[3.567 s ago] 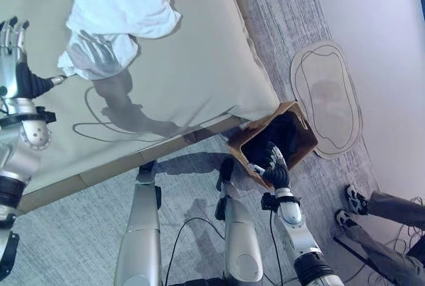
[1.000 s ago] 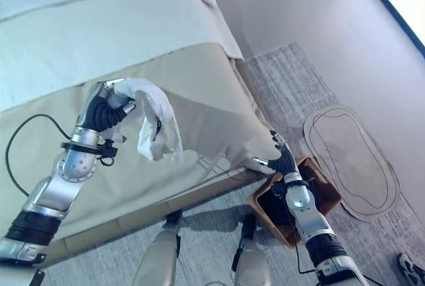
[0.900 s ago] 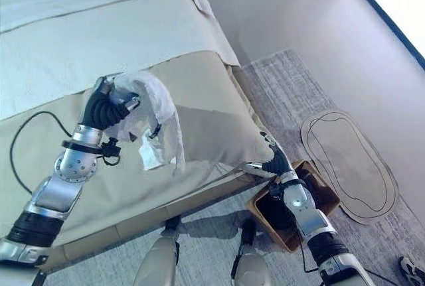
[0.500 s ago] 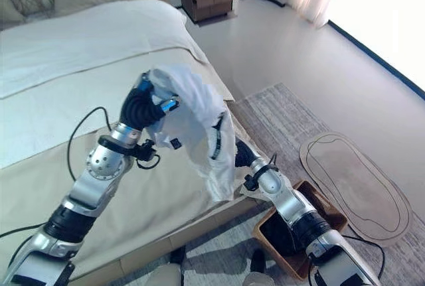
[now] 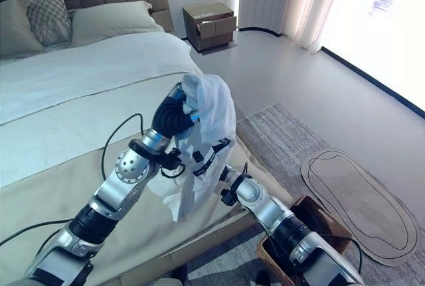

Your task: Pick up clothes into the bucket

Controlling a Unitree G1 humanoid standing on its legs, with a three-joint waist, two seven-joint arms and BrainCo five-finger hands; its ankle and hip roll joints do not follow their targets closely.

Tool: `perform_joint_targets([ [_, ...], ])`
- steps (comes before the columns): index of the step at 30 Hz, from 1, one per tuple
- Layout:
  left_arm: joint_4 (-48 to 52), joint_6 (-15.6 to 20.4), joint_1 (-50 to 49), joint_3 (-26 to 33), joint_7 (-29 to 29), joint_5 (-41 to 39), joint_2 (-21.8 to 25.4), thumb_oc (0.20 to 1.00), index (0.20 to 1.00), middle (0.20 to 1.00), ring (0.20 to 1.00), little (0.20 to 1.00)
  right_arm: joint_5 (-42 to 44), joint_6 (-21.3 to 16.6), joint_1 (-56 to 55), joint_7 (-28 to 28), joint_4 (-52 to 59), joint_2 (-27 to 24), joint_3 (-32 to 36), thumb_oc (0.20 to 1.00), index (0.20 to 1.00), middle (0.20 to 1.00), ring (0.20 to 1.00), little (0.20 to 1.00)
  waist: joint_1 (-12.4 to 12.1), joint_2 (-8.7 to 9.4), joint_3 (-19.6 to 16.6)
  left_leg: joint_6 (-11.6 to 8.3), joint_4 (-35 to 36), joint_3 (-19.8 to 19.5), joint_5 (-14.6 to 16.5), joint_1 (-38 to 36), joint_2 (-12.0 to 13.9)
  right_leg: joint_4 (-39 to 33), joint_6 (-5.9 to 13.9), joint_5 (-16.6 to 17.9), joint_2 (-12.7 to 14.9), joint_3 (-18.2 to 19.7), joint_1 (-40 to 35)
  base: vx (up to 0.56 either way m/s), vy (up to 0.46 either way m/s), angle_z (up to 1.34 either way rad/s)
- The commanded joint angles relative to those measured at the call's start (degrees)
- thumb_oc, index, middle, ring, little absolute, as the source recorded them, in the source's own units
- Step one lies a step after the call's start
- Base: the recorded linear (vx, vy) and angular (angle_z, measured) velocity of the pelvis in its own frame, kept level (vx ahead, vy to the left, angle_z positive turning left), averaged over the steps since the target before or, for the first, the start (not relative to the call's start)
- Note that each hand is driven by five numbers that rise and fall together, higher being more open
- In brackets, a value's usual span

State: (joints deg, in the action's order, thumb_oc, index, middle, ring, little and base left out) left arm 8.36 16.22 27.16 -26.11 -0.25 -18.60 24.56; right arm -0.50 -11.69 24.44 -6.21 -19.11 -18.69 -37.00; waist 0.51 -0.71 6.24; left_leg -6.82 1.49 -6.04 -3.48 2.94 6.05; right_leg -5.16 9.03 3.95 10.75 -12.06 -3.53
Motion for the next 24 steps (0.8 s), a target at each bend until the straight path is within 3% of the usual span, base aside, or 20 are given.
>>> perform_joint_targets([
  [1, 1.62, 2.28, 7.44, 0.33, -0.08, -2.91, -1.26, 0.200, 0.200, 0.200, 0.200, 0.200, 2.51, -1.52, 1.48, -0.15, 2.54, 0.92, -0.61, 0.200, 0.200, 0.200, 0.200, 0.200, -0.50, 1.79, -2.08, 1.40, 0.04, 1.81, -0.82, 0.78, 0.79, 0.70, 0.98, -1.41, 0.79, -0.62, -2.36, 0.01, -0.002, -0.03],
  [7, 1.29, 2.35, 5.94, 2.46, -0.42, -3.04, -0.38, 0.200, 0.200, 0.200, 0.200, 0.200, 3.01, -1.88, -4.29, 0.03, 2.77, -2.65, 3.57, 0.200, 0.200, 0.200, 0.200, 0.200, 0.05, 2.01, -2.64, 1.58, -0.22, 2.14, -0.30, 0.31, 0.70, 0.63, 1.11, -1.44, 0.90, -0.47, -2.79, 0.00, 0.002, -0.01],
  [12, 0.54, 2.50, 2.92, 6.18, -0.75, -2.42, 0.48, 0.200, 0.200, 0.200, 0.200, 0.200, 8.54, -2.25, -14.19, -0.99, 3.82, -6.62, 13.30, 0.200, 0.200, 0.200, 0.200, 0.200, 1.20, 2.12, -3.21, 1.41, 0.26, 2.48, -0.38, -0.09, 0.84, 0.57, 1.29, -1.45, 0.95, -0.57, -2.83, 0.01, 0.002, -0.04],
  [13, 0.53, 2.49, 2.86, 6.15, -0.75, -2.42, 0.45, 0.200, 0.200, 0.200, 0.200, 0.200, 8.56, -2.22, -14.29, -1.02, 3.86, -6.65, 13.31, 0.200, 0.200, 0.200, 0.200, 0.200, 1.17, 2.10, -3.31, 1.31, 0.44, 2.50, 0.06, -0.44, 0.95, 0.49, 1.32, -1.85, 0.86, -0.61, -3.14, 0.00, 0.005, -0.04],
  [14, 0.14, 2.52, 1.41, 7.33, -0.82, -2.41, 0.39, 0.200, 0.200, 0.200, 0.200, 0.200, 13.01, -2.80, -17.15, -0.73, 4.08, -6.42, 18.09, 0.200, 0.200, 0.200, 0.200, 0.200, 1.81, 2.14, -3.28, 1.48, 0.29, 2.75, -0.31, -0.19, 0.89, 0.57, 1.37, -1.35, 0.97, -0.33, -2.71, 0.03, -0.003, -0.03],
  [15, 0.13, 2.51, 1.34, 7.29, -0.82, -2.42, 0.37, 0.200, 0.200, 0.200, 0.200, 0.200, 13.03, -2.77, -17.26, -0.76, 4.13, -6.44, 18.11, 0.200, 0.200, 0.200, 0.200, 0.200, 1.76, 2.12, -3.37, 1.39, 0.46, 2.79, 0.13, -0.57, 1.00, 0.49, 1.39, -1.74, 0.88, -0.35, -3.02, -0.04, 0.017, -0.02],
  [19, -0.66, 2.74, -3.12, 9.70, -0.88, -1.26, 0.34, 0.200, 0.200, 0.200, 0.200, 0.200, 23.64, -5.09, -22.14, 0.57, 5.33, -4.09, 28.50, 0.200, 0.200, 0.200, 0.200, 0.200, 3.21, 2.13, -3.57, 1.61, 0.14, 3.73, 0.12, -0.60, 1.05, 0.61, 1.38, -1.18, 0.98, 0.75, -2.24, 0.00, 0.005, -0.14],
  [24, -6.63, 2.74, -8.71, 9.57, -0.43, 1.77, -1.20, 0.200, 0.200, 0.200, 0.200, 0.200, 28.17, -7.45, -24.41, 3.57, 6.43, -1.59, 35.12, 0.200, 0.200, 0.200, 0.200, 0.200, 4.64, 2.17, -3.80, 1.87, -0.34, 4.96, 0.81, -1.06, 1.33, 0.72, 1.33, -1.07, 0.89, 2.45, -1.54, 0.00, 0.003, -0.14],
])
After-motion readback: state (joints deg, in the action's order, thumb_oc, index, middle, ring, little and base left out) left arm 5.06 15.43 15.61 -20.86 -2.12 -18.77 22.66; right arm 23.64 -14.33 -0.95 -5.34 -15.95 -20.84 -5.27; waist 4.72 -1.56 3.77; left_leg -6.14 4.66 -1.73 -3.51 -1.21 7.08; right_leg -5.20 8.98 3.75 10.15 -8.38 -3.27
